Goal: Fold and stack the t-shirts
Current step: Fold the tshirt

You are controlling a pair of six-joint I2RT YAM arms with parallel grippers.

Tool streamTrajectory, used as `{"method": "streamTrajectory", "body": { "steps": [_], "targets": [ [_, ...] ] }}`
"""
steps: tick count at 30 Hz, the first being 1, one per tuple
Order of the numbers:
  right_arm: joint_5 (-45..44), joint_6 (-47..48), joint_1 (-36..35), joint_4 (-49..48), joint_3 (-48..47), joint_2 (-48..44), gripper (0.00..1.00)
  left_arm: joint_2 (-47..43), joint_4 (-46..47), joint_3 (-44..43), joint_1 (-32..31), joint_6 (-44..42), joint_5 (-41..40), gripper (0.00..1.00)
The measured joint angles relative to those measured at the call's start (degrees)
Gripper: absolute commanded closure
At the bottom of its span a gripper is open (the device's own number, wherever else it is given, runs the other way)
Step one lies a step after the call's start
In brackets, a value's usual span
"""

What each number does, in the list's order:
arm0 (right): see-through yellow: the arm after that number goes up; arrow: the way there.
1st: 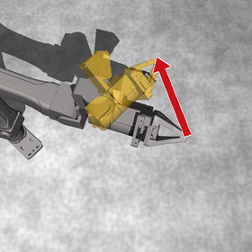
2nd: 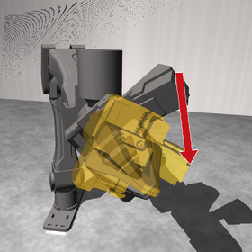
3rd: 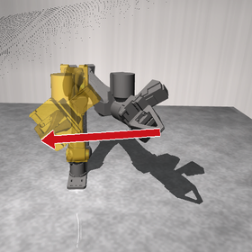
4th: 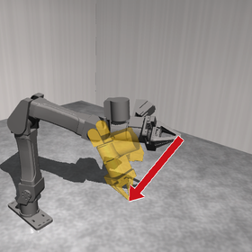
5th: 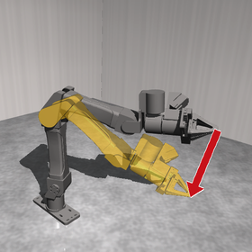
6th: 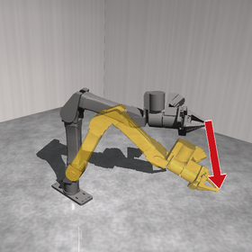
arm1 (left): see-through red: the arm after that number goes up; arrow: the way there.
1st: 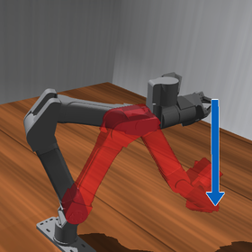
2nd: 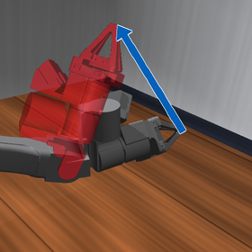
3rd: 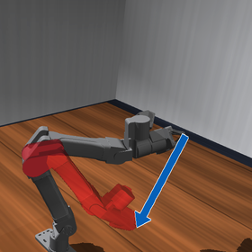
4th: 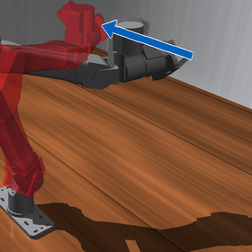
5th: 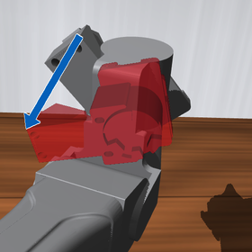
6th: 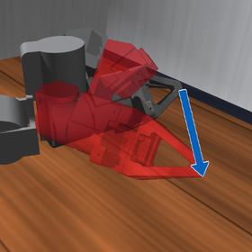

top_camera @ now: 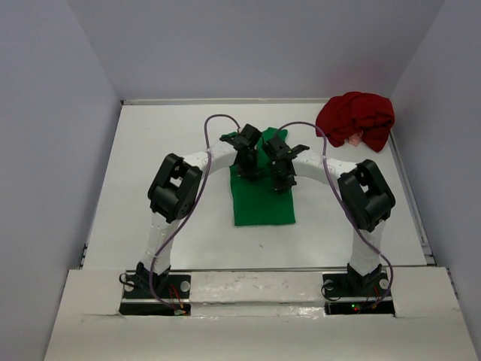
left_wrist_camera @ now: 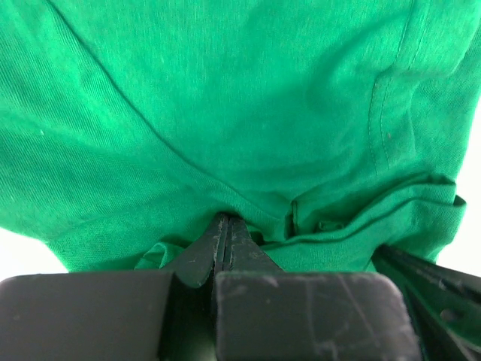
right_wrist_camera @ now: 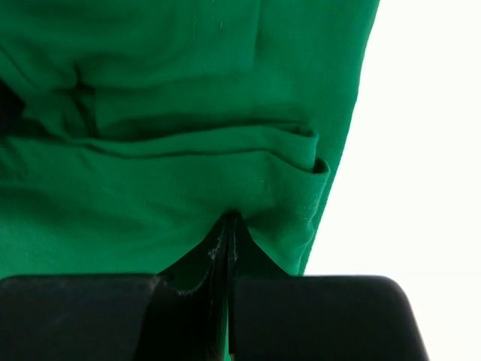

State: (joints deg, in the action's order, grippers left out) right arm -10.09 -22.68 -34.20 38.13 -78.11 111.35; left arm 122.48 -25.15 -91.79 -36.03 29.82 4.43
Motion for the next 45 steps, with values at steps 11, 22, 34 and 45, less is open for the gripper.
{"method": "streamTrajectory", "body": {
  "steps": [11, 22, 34, 45],
  "targets": [
    [-0.4, 1.1, -0.4, 0.1, 2.1, -1.9, 1.00, 0.6, 0.0, -1.0, -0.3, -0.4, -1.0, 0.74],
    [-2.4, 4.4, -0.4, 0.4, 2.0, -3.8, 0.66, -2.4, -1.4, 1.2, -0.9, 1.7, -7.9, 0.20],
    [-5.2, 6.0, -0.4, 3.5, 0.3, -14.7, 0.38, -10.8, -6.7, 1.0, -5.8, 3.1, -22.1, 0.13],
    [7.0, 4.2, -0.4, 1.5, 19.7, -31.7, 0.24, -25.0, -3.3, 22.4, -8.0, 5.5, -15.5, 0.04]
  ]
}}
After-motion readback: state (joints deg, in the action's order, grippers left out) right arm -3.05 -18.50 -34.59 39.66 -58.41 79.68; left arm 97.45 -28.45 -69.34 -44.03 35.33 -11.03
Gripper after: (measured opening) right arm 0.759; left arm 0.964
